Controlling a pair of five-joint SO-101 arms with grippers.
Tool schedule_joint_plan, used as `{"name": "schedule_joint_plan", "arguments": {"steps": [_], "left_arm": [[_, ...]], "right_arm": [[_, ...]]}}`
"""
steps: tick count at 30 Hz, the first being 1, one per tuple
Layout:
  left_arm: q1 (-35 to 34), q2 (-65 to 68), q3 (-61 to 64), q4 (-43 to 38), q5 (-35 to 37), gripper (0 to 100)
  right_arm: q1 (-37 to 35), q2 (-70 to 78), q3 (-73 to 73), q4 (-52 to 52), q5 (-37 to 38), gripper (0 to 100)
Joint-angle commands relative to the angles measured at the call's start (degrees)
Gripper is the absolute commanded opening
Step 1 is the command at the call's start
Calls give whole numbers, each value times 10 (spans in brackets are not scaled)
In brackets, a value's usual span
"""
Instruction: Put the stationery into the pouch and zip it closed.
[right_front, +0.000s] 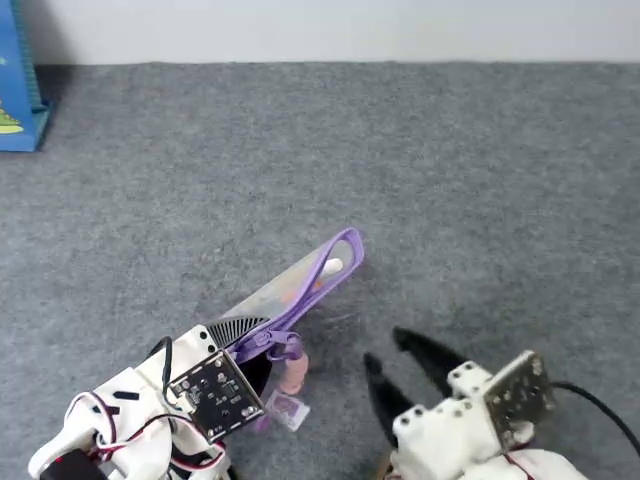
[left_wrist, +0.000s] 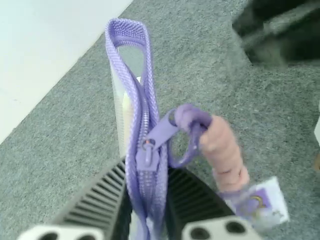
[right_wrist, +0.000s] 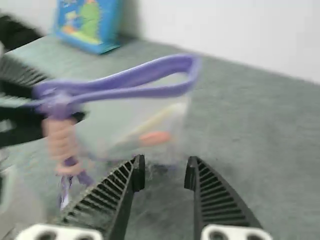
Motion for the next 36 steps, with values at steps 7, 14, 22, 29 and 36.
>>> {"name": "schedule_joint_plan", "arguments": {"steps": [7, 14, 22, 29, 36], "left_arm": [[1, -1, -23, 0, 6, 9], [1, -1, -23, 0, 6, 9], [2, -1, -23, 0, 6, 9], [2, -1, -23, 0, 6, 9], [2, -1, -22, 0, 7, 9]], "right_arm": [[-96, 68, -21, 6, -29, 209], [-144, 125, -56, -22, -29, 208], [-164, 175, -55, -73, -29, 206], [-172, 205, -55, -102, -25, 205], [-172, 221, -25, -138, -23, 204]]}}
